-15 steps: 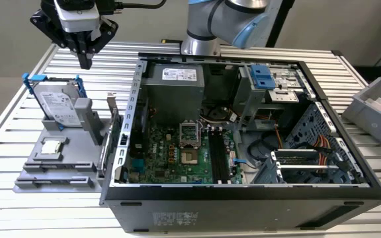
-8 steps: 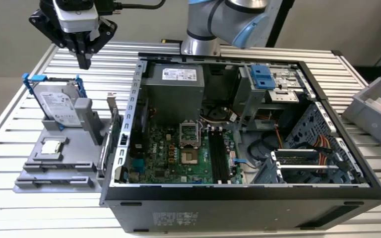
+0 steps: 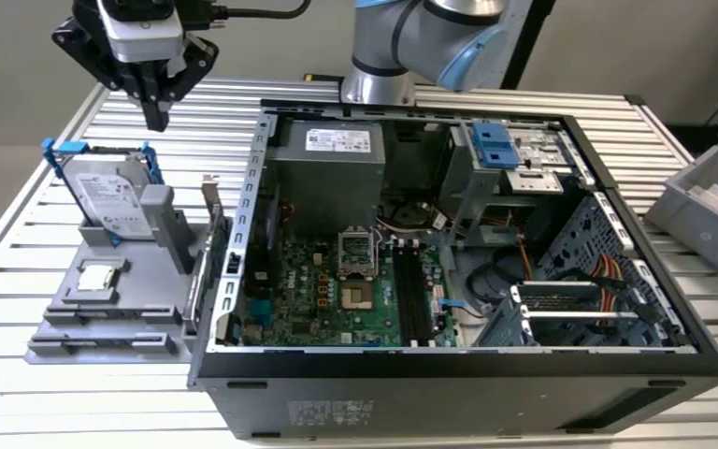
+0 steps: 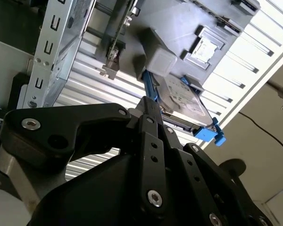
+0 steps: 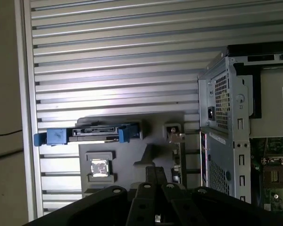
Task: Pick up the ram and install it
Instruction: 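Reach for the ram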
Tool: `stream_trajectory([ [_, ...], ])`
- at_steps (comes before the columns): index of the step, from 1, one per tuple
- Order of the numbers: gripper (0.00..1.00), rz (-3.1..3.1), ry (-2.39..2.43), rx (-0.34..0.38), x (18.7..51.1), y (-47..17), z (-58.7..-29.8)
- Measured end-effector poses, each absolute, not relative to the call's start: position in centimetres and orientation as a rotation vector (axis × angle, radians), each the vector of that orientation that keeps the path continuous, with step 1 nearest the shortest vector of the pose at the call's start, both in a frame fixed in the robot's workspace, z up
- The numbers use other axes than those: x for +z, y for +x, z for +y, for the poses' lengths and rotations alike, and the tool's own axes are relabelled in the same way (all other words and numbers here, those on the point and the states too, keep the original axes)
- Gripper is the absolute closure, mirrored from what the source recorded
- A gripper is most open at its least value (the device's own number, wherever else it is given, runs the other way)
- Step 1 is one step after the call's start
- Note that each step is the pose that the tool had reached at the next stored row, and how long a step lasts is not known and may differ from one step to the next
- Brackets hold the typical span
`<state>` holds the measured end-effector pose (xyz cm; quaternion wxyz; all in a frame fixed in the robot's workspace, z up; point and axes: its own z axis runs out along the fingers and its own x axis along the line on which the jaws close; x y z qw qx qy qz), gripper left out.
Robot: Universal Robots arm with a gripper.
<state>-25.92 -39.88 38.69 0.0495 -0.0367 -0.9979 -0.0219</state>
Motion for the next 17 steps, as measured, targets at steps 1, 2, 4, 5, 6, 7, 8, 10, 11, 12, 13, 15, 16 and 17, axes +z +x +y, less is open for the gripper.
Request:
stream_trajectory([
  [1, 1.0, -3.039, -0.112, -0.066, 38.7, -25.9, -39.9],
  [2, 1.0, -3.038, -0.112, -0.066, 38.7, -25.9, -39.9],
  [4, 1.0, -3.037, -0.112, -0.066, 38.7, -26.0, -39.9],
  [5, 1.0, -3.036, -0.112, -0.066, 38.7, -26.0, -39.9],
  [6, 1.0, -3.035, -0.112, -0.066, 38.7, -26.0, -39.9],
  [7, 1.0, -3.034, -0.112, -0.066, 38.7, -26.0, -39.9],
  [8, 1.0, -3.034, -0.112, -0.066, 38.7, -26.1, -39.9],
  [10, 1.0, -3.032, -0.112, -0.066, 38.6, -26.1, -39.9],
  [11, 1.0, -3.032, -0.112, -0.066, 38.6, -26.2, -39.9],
  [12, 1.0, -3.032, -0.112, -0.066, 38.6, -26.4, -39.9],
  [13, 1.0, -3.032, -0.111, -0.066, 38.6, -26.6, -39.9],
  [15, 1.0, -3.032, -0.105, -0.065, 38.6, -27.0, -39.9],
  [16, 1.0, -3.032, -0.102, -0.065, 38.6, -27.1, -39.9],
  [17, 1.0, -3.032, -0.098, -0.064, 38.6, -27.3, -39.9],
])
